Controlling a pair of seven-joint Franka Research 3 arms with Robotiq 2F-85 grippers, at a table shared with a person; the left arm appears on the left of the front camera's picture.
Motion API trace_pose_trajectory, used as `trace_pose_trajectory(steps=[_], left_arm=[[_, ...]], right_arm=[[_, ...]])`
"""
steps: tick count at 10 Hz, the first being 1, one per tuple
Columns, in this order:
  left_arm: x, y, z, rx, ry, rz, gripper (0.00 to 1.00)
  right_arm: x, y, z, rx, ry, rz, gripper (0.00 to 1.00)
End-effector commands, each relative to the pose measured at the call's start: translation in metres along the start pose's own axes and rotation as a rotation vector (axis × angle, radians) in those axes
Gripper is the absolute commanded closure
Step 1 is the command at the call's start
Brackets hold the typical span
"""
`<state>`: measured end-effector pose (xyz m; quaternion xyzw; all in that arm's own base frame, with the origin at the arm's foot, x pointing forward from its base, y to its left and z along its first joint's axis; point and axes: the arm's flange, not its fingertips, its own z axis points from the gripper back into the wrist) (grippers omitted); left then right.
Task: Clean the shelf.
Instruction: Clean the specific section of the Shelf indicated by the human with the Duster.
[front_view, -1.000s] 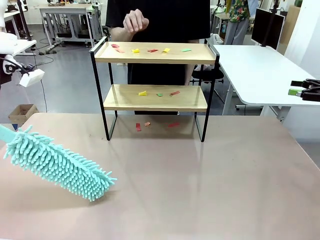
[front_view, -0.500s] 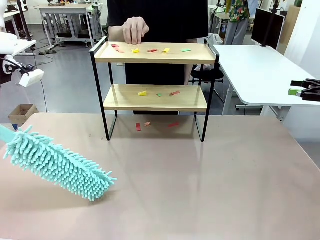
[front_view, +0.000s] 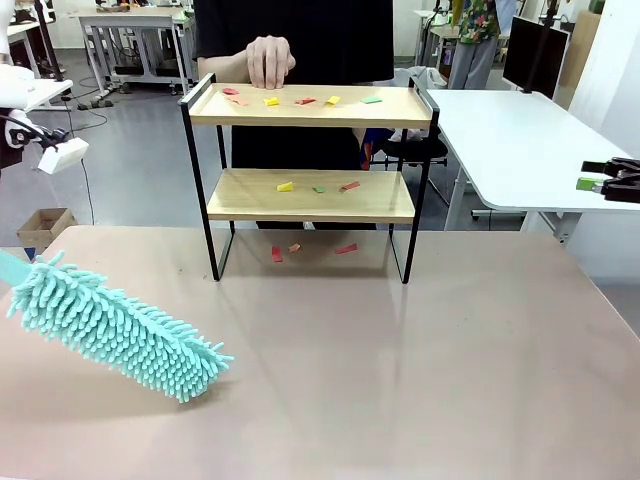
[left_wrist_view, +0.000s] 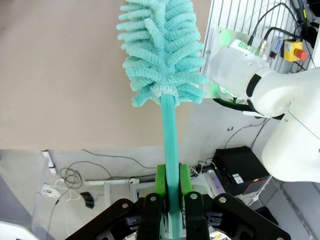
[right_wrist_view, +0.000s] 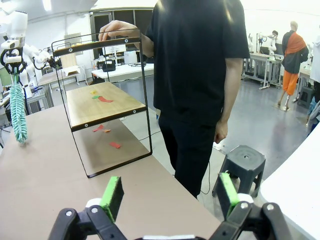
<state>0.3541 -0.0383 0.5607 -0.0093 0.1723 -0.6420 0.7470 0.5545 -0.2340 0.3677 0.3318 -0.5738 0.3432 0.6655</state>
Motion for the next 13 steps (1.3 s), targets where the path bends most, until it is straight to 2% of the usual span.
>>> trace_pose_trajectory(steps=[1, 6, 7, 8, 9, 11, 12, 13], left_arm=[[-0.001, -0.002, 0.001, 0.001, -0.006, 0.006, 0.87], [0.0, 0.0, 0.0, 0.0, 0.0, 0.0, 0.87], [-0.024, -0.009, 0.027, -0.037, -0.137, -0.007, 0.87], [-0.037, -0.018, 0.051, -0.063, -0.23, -0.011, 0.87], [-0.039, -0.024, 0.069, -0.072, -0.281, -0.023, 0.87], [-0.028, -0.04, 0.096, -0.109, -0.422, -0.014, 0.87], [-0.016, -0.054, 0.105, -0.135, -0.5, 0.035, 0.87], [0.0, -0.071, 0.112, -0.212, -0.613, 0.14, 0.87]], right_arm=[[0.003, 0.0, -0.002, 0.002, -0.002, 0.006, 0.0], [0.003, 0.0, -0.002, 0.002, -0.002, 0.006, 0.0], [0.003, 0.0, -0.002, 0.002, -0.002, 0.006, 0.0], [0.003, 0.0, -0.002, 0.002, -0.002, 0.006, 0.0], [0.003, 0.0, -0.002, 0.002, -0.002, 0.006, 0.0], [0.003, 0.0, -0.002, 0.002, -0.002, 0.006, 0.0], [0.003, 0.0, -0.002, 0.002, -0.002, 0.006, 0.0], [0.003, 0.0, -0.002, 0.002, -0.002, 0.006, 0.0]])
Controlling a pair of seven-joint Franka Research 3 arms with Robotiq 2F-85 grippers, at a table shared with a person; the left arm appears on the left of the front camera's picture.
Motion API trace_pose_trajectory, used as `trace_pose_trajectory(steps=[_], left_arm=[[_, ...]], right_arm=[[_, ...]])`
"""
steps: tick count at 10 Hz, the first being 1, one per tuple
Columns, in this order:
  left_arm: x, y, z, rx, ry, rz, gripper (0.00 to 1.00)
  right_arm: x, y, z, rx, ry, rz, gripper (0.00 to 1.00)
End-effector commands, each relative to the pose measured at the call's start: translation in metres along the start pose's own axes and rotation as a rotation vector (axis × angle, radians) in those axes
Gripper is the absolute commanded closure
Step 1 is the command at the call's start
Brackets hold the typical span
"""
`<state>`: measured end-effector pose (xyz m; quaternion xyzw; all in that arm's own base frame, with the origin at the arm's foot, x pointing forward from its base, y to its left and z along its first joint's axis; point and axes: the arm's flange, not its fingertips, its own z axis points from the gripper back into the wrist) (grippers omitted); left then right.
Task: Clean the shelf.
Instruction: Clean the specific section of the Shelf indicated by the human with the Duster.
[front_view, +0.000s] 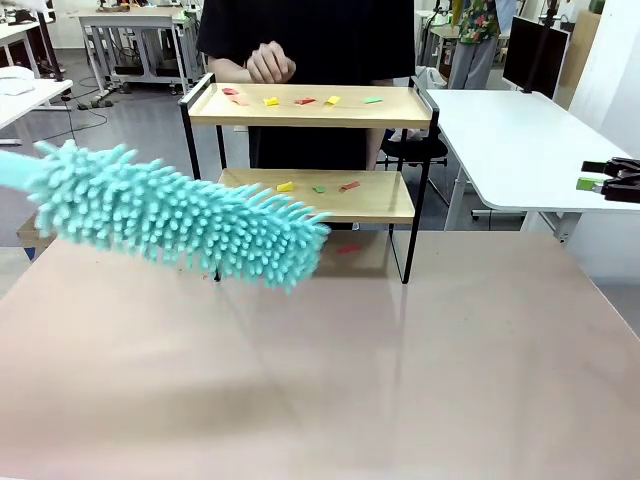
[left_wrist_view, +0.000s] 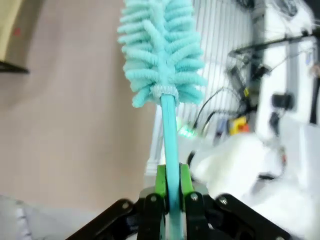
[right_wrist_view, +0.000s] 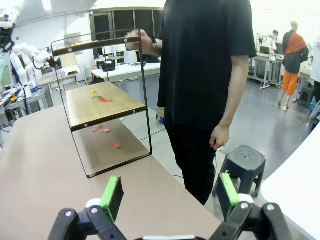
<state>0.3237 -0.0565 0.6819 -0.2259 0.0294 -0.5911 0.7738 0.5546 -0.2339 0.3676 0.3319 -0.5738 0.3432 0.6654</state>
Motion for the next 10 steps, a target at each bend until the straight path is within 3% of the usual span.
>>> trace_pose_trajectory(steps=[1, 4, 5, 6, 7, 10], left_arm=[[0.028, -0.026, -0.012, 0.0, -0.197, 0.174, 0.87], [0.067, -0.061, -0.015, 0.125, -0.429, 0.357, 0.87], [0.08, -0.066, -0.016, 0.122, -0.425, 0.337, 0.87], [0.087, -0.061, -0.017, 0.076, -0.332, 0.323, 0.87], [0.072, -0.06, -0.002, 0.076, -0.397, 0.334, 0.87], [0.082, -0.063, -0.009, 0.08, -0.392, 0.337, 0.87]], right_arm=[[0.003, 0.0, -0.001, 0.002, -0.002, 0.006, 0.0], [0.003, 0.0, -0.001, 0.002, -0.002, 0.006, 0.0], [0.003, 0.0, -0.001, 0.002, -0.002, 0.006, 0.0], [0.003, 0.0, -0.001, 0.002, -0.002, 0.006, 0.0], [0.003, 0.0, -0.001, 0.002, -0.002, 0.006, 0.0], [0.003, 0.0, -0.001, 0.002, -0.002, 0.006, 0.0]])
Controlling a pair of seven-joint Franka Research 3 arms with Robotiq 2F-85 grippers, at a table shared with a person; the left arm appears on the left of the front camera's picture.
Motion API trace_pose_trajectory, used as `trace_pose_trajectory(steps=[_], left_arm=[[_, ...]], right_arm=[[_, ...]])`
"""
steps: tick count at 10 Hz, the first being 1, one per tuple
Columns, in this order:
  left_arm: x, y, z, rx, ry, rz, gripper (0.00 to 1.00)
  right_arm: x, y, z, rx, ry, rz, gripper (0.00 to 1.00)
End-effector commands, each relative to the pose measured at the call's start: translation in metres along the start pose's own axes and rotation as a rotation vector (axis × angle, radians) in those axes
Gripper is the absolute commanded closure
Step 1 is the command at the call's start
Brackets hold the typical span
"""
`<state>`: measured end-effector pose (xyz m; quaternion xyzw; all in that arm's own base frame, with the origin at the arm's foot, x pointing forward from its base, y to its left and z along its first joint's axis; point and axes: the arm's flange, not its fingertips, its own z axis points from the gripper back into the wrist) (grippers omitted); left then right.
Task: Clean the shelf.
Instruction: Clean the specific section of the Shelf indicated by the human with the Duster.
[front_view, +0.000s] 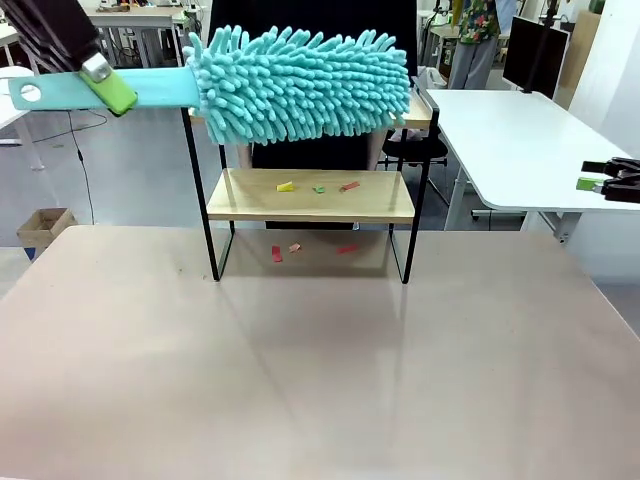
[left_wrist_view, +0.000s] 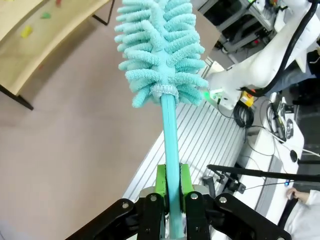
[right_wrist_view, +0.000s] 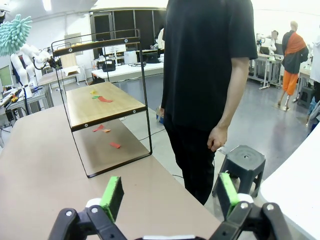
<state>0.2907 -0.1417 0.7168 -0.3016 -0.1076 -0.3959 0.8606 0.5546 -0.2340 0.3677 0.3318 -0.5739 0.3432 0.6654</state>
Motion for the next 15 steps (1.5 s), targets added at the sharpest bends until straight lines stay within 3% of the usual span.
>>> trace_pose_trajectory(steps=[1, 4, 6, 8, 11, 15], left_arm=[[0.004, -0.027, -0.012, 0.124, -0.02, 0.047, 0.87], [0.07, -0.067, -0.047, 0.248, -0.132, 0.145, 0.87], [0.112, -0.075, -0.075, 0.256, -0.143, 0.218, 0.87], [0.157, -0.086, -0.105, 0.291, -0.219, 0.317, 0.87], [0.207, -0.107, -0.138, 0.438, -0.336, 0.411, 0.87], [0.246, -0.114, -0.171, 0.513, -0.354, 0.487, 0.87]], right_arm=[[0.003, 0.0, -0.002, 0.002, -0.002, 0.006, 0.0], [0.003, 0.0, -0.002, 0.002, -0.002, 0.006, 0.0], [0.003, 0.0, -0.002, 0.002, -0.002, 0.006, 0.0], [0.003, 0.0, -0.002, 0.002, -0.002, 0.006, 0.0], [0.003, 0.0, -0.002, 0.002, -0.002, 0.006, 0.0], [0.003, 0.0, -0.002, 0.002, -0.002, 0.006, 0.0]])
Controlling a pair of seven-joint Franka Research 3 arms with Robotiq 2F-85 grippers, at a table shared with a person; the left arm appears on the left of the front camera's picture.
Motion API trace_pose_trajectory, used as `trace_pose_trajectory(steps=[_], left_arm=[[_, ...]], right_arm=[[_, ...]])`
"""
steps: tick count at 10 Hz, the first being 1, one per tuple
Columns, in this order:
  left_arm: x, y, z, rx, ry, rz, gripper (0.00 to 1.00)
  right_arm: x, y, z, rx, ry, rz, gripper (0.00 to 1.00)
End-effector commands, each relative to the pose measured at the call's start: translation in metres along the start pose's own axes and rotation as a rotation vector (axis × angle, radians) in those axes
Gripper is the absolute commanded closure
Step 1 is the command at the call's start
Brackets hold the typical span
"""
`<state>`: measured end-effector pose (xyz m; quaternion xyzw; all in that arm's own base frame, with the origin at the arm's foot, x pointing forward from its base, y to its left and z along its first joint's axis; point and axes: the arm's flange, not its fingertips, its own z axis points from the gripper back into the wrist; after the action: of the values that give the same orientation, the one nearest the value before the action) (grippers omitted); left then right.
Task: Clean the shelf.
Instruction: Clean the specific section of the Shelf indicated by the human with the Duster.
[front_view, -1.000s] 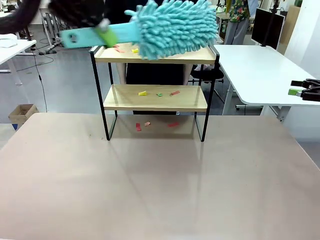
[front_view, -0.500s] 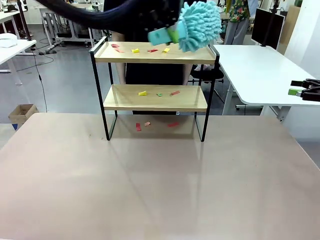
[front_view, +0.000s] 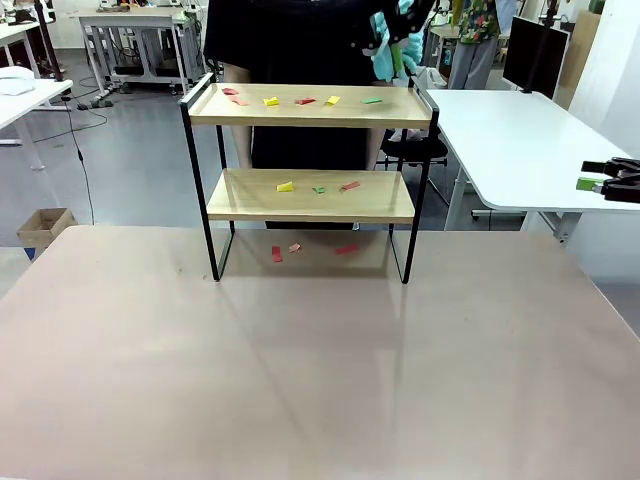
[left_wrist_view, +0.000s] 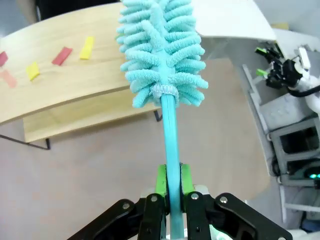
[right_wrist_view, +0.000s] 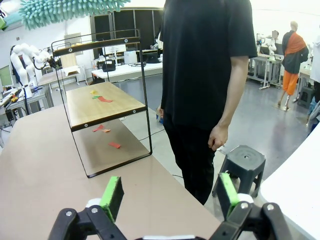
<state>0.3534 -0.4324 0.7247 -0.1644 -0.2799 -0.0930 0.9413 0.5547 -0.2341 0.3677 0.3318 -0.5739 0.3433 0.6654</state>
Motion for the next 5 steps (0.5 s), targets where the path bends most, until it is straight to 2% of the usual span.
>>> trace_pose_trajectory(steps=[1, 5], left_arm=[[0.014, -0.027, -0.011, 0.041, 0.007, 0.024, 0.87], [0.006, -0.025, -0.043, 0.088, 0.041, 0.054, 0.87]], right_arm=[[0.003, 0.001, -0.002, 0.002, -0.002, 0.005, 0.0], [0.003, 0.001, -0.002, 0.002, -0.002, 0.005, 0.0]])
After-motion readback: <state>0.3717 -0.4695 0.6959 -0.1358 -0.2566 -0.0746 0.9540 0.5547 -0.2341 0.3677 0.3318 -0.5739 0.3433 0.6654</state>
